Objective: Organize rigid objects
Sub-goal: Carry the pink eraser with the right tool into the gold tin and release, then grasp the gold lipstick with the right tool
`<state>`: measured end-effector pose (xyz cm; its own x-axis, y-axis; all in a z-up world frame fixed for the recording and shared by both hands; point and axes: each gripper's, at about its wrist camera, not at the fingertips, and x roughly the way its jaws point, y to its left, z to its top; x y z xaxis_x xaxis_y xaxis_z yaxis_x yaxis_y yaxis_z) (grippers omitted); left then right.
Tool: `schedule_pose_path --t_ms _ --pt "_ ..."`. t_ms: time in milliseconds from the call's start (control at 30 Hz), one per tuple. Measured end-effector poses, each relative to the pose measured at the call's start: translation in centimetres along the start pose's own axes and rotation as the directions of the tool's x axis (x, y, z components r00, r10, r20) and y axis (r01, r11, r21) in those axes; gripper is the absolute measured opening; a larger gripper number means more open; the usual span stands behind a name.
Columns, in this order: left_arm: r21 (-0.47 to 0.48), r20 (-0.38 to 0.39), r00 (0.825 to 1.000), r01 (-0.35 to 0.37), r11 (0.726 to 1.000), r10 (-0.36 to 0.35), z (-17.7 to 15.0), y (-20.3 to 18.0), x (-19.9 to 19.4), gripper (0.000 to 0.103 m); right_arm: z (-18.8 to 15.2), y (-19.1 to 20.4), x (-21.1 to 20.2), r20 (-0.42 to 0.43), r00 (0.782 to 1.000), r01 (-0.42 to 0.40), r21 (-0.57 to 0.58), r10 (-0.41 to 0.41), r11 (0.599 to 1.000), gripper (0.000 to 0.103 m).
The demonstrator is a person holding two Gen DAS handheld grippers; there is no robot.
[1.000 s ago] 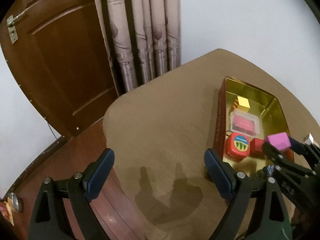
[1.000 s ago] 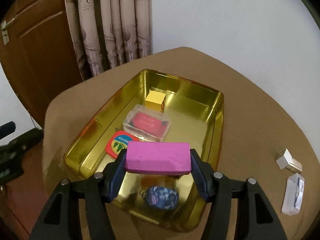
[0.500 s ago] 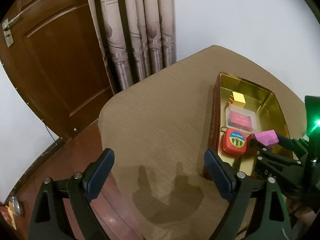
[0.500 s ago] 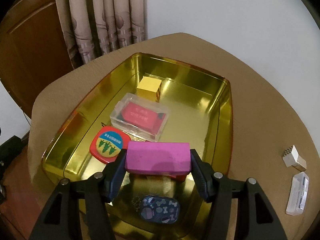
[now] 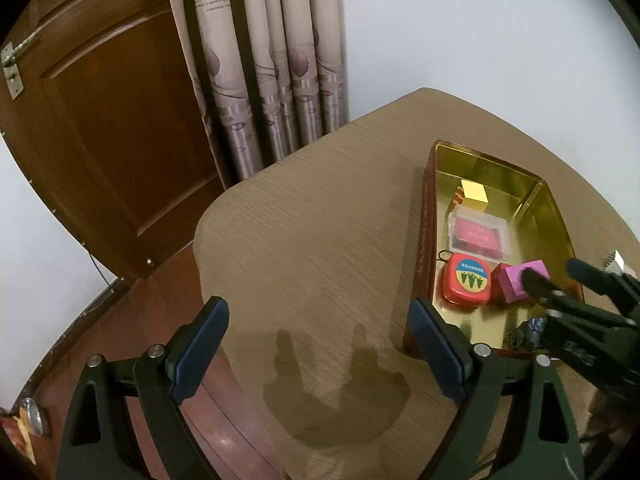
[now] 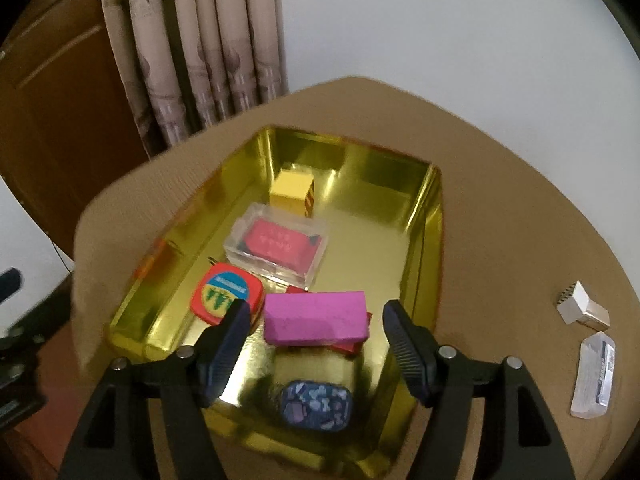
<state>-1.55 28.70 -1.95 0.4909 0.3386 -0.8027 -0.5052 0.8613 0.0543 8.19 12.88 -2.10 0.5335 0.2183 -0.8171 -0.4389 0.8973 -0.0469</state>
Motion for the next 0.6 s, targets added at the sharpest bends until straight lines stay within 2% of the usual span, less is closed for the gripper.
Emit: schedule_pose_path --t_ms 167,333,467,600 --pt "0.004 -0.006 1.000 0.003 1.000 -0.003 -0.1 -0.1 0.1 0.090 -1.7 -3.3 -2.9 0.040 0.999 0.011 0.056 -0.013 0.998 0.070" --pt "0.016 -0.005 1.000 -0.001 1.000 0.001 -0.1 -0.2 0.1 0.090 -4.3 -9.8 -4.9 0.032 0.995 0.086 0.147 -0.092 0.985 0.070" --pt "0.029 -0.010 1.000 0.001 1.000 -0.001 -0.4 -0.6 0.2 0.090 -6.7 -16.5 -6.1 0.019 0.985 0.160 0.249 -0.170 0.955 0.070" --pt "0.054 -0.008 1.000 -0.014 0.998 0.014 -0.6 -1.3 0.3 0.090 -9.3 -23.9 -7.1 -0.009 0.963 0.255 0.347 -0.268 0.903 0.070"
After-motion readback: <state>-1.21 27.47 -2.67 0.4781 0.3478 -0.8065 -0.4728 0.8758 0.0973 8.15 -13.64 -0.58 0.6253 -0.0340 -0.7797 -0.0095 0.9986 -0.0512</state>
